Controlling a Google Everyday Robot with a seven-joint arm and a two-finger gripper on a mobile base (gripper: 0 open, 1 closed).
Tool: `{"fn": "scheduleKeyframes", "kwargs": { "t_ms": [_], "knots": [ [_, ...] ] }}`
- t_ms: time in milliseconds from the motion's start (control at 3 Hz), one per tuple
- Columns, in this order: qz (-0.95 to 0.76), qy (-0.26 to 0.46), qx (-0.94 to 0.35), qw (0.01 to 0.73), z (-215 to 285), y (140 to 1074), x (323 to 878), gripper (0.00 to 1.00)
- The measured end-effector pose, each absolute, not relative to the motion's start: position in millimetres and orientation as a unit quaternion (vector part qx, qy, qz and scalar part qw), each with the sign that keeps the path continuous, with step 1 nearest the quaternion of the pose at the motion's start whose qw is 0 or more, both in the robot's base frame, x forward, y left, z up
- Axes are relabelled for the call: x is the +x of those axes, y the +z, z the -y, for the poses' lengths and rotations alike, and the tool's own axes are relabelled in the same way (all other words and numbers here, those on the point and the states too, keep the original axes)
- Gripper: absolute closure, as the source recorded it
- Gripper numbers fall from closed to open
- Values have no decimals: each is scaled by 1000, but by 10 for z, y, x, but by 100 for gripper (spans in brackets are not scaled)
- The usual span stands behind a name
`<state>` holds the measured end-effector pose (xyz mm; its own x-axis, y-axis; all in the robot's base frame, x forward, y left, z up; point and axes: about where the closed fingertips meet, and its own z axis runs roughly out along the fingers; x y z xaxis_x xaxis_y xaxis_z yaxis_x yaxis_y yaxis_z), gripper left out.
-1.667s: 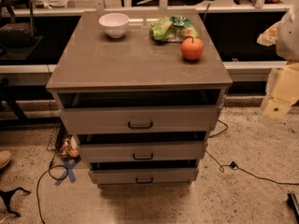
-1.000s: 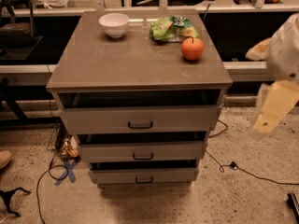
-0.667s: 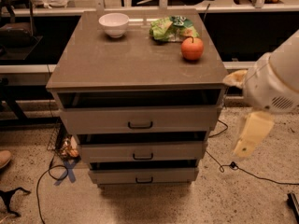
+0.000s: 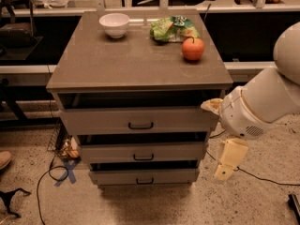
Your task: Open middle drawer
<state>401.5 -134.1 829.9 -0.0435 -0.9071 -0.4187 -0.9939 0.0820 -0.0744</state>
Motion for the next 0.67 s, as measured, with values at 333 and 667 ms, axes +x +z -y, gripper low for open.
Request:
{"fn": "scheduleKeyframes", "kwargs": {
  "t_ms": [333, 667],
  "knots": [
    [-702, 142, -673, 182, 1221, 8009, 4024, 0],
    [-689, 168, -684, 168, 964, 7408, 4033, 0]
  ]
}}
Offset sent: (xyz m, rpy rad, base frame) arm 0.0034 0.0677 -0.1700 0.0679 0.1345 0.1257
